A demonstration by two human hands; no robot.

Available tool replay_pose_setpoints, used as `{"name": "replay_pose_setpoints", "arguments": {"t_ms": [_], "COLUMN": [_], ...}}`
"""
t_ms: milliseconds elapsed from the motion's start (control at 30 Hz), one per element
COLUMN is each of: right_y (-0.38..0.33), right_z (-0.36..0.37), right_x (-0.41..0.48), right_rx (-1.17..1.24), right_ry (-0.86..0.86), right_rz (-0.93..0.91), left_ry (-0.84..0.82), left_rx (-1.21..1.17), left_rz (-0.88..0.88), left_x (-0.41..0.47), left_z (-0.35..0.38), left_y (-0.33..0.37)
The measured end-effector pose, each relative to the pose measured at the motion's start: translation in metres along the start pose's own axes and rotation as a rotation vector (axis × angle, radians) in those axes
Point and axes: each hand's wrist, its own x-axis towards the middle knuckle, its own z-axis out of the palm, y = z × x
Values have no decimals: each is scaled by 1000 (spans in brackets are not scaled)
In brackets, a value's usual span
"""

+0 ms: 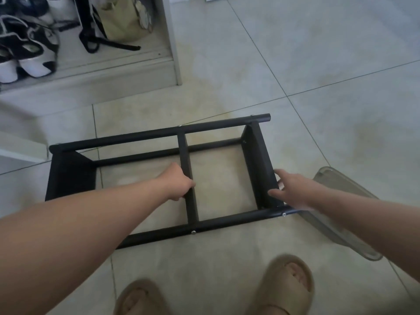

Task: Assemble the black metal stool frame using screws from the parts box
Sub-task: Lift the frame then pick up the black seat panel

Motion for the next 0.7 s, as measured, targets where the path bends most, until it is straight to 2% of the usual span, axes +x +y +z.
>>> {"name": "replay_pose_setpoints", "arguments": {"t_ms": [200,367,533,700], "right_y": [-5,-14,-26,-36], "right_z": [9,-2,-43,-93], "right_x": [11,6,-20,-55], "right_rx": [2,44,127,180], "right_ry": [64,140,362,684], "right_rz": [59,67,36,-37], "left_ry": [-25,8,62,157], "left_rx": [-291,-364,-462,-633], "left_rz": [-136,-133,-55,43], "left_x": [13,8,-7,-31], "left_z": [3,-1,-22,-53], "left_y": [2,5,25,57]}}
